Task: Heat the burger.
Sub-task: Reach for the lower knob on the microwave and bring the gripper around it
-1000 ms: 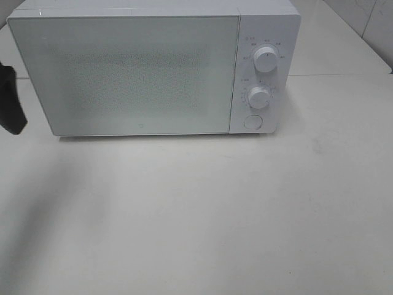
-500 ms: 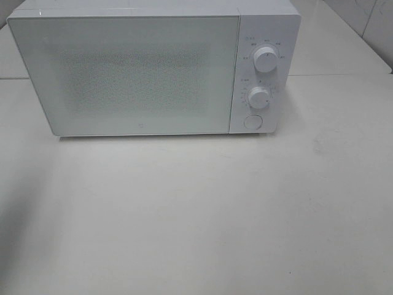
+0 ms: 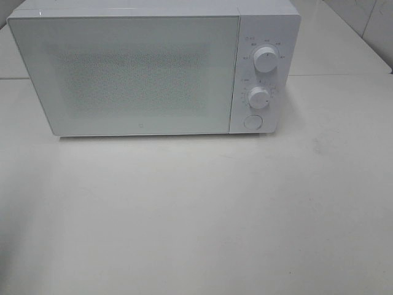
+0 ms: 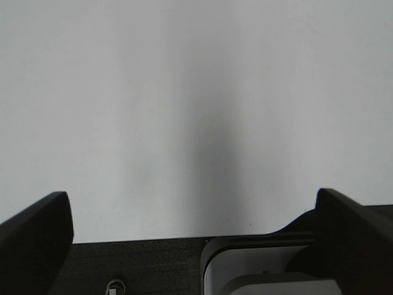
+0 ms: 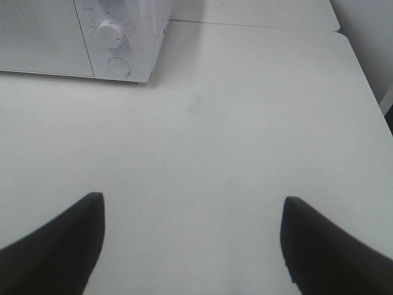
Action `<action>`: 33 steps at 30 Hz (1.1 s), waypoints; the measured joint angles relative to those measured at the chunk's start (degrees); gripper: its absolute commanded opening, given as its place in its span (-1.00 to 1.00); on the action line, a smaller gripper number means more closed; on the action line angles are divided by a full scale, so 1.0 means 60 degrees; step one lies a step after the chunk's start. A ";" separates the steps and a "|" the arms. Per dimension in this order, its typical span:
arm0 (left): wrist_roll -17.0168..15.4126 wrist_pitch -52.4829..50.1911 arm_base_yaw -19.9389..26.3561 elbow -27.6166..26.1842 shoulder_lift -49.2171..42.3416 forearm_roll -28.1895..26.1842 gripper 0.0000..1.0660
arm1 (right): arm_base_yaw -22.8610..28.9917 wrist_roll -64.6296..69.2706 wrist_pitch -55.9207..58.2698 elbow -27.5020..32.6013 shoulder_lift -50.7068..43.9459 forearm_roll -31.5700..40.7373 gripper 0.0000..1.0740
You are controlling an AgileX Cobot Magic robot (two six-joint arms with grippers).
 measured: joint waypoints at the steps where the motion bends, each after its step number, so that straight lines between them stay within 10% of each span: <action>1: 0.0000 0.0000 0.0000 0.0000 0.0000 0.0000 0.84 | 0.0000 0.0000 0.0000 0.0000 0.0000 0.0000 0.42; 33: -0.0936 0.0038 0.0000 0.1280 -0.7544 0.0334 0.84 | 0.0000 0.0000 0.0000 0.0000 0.0000 0.0000 0.42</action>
